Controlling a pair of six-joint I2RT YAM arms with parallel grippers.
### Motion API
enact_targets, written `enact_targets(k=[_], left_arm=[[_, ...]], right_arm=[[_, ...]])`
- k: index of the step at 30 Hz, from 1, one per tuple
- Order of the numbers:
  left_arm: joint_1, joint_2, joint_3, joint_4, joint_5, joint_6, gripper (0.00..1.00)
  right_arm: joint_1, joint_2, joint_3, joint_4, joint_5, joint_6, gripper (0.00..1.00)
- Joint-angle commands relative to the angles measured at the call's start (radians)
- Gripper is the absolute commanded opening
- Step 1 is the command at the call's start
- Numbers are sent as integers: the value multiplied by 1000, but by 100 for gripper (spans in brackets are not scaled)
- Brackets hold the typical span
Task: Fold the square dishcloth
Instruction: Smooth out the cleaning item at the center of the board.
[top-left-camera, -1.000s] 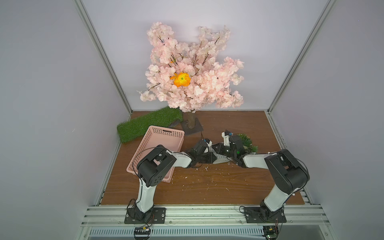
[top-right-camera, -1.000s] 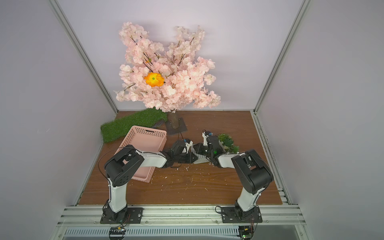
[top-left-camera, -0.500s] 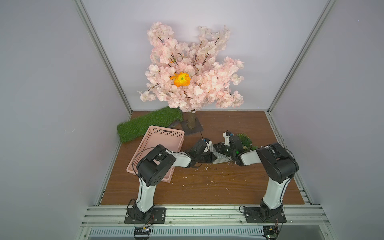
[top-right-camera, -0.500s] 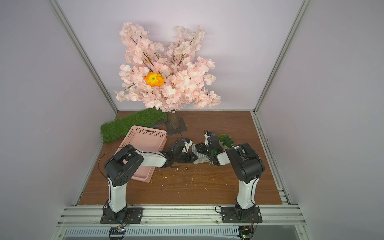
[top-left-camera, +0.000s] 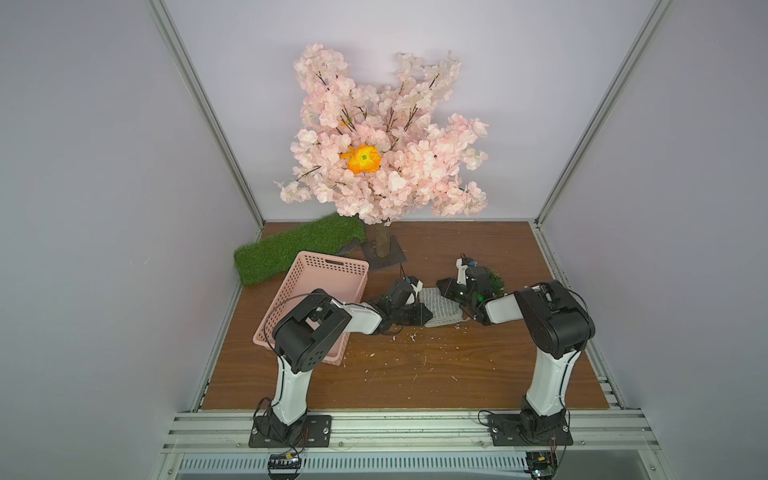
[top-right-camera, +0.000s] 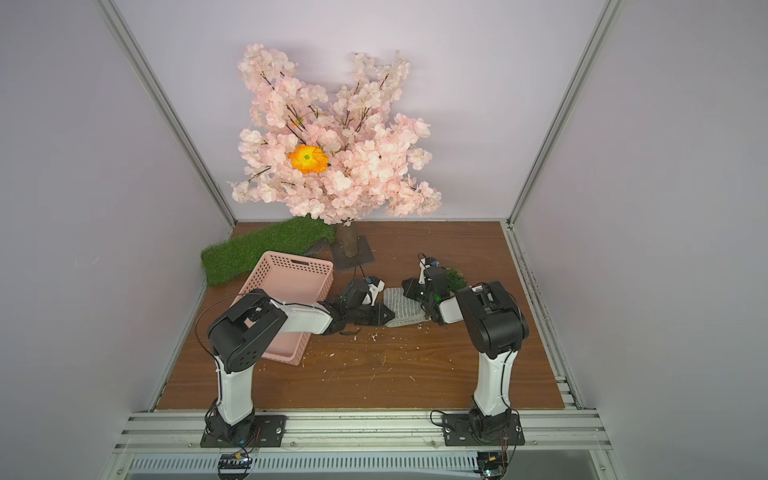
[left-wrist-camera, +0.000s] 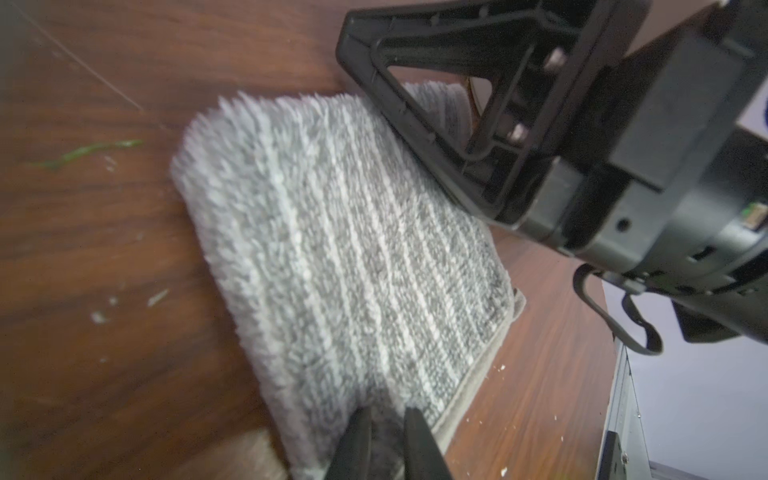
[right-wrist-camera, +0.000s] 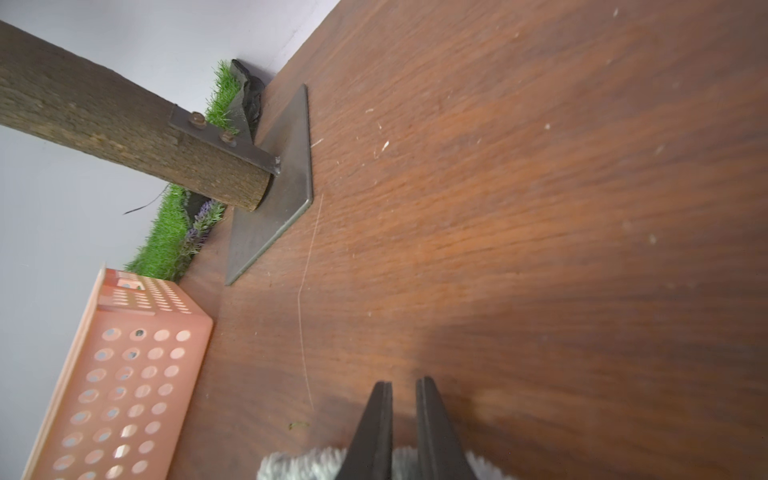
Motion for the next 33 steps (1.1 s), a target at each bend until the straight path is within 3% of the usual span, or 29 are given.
enact_targets(k=[1,9,21,28,33], left_arm=[[30,-19,4,-67,-20,23,23],[54,-19,88,-73,-38,40,24],[78,62,216,-91,-103,90,24],[98,164,332,-132,-117,117,24],[114,197,338,-136,-122,105,24]], right_arm=[[-9,-13,32,-58,43,-51,15],[-7,-139,36,-156,59,-98,15],[18,-334,-169,-197,112,-62,15],[20,-297,-163,-217,168,-78,15],[20,-211,-115,-231,208,-84,14]])
